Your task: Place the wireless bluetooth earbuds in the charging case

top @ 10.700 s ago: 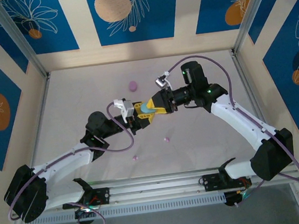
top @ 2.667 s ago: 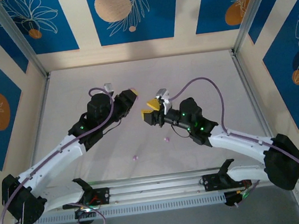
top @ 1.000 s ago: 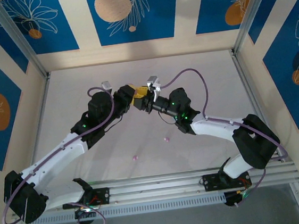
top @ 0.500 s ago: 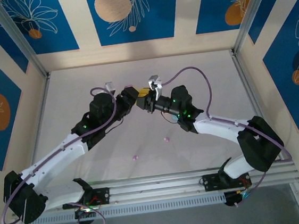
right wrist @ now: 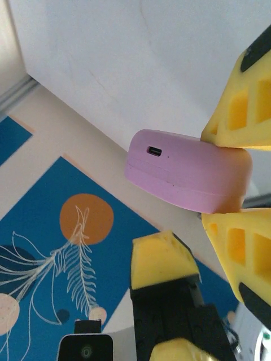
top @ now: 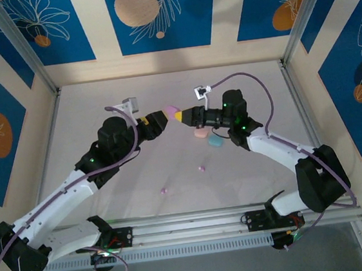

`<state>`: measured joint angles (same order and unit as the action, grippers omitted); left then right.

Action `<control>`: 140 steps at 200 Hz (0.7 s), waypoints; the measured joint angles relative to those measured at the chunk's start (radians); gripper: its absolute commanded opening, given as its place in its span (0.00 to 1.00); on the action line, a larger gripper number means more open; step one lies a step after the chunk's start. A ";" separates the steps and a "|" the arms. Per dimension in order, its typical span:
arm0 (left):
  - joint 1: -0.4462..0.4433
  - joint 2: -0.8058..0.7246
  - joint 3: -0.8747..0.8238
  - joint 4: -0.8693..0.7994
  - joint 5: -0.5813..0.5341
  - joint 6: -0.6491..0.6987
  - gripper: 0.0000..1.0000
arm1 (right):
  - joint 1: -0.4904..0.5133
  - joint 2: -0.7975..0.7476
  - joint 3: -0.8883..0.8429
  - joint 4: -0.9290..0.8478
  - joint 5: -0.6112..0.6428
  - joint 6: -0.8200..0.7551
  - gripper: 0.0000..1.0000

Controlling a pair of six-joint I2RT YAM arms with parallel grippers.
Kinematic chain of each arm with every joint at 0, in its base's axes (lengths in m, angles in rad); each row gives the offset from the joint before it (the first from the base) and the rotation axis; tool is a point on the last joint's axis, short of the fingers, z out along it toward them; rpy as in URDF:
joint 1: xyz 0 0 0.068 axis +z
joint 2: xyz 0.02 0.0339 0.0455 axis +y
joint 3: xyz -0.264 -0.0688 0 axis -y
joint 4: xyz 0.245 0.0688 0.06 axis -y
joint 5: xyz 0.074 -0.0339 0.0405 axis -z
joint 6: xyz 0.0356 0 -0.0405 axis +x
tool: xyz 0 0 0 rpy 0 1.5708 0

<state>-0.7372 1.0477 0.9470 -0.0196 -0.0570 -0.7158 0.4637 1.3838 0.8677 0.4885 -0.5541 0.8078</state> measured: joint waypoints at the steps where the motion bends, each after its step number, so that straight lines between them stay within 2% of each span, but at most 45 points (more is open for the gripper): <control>1: 0.000 0.000 0.000 0.000 0.001 0.005 0.67 | -0.002 0.000 0.001 -0.002 -0.003 0.002 0.21; 44: 0.001 -0.034 -0.053 0.052 0.121 0.519 0.67 | -0.089 -0.001 0.081 -0.085 -0.264 0.171 0.22; 72: 0.007 -0.053 -0.117 0.092 0.230 0.787 0.75 | -0.096 0.000 0.164 -0.187 -0.406 0.192 0.22; 103: 0.014 -0.037 -0.132 0.160 0.303 0.933 0.78 | -0.096 0.000 0.207 -0.263 -0.515 0.195 0.22; 140: 0.022 -0.013 -0.143 0.270 0.365 1.001 0.75 | -0.095 0.001 0.245 -0.385 -0.584 0.158 0.23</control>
<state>-0.7155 1.0348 0.8036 0.2504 0.3077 0.2852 0.3683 1.3846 1.1126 0.1036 -1.1378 0.9657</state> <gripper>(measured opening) 0.766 0.239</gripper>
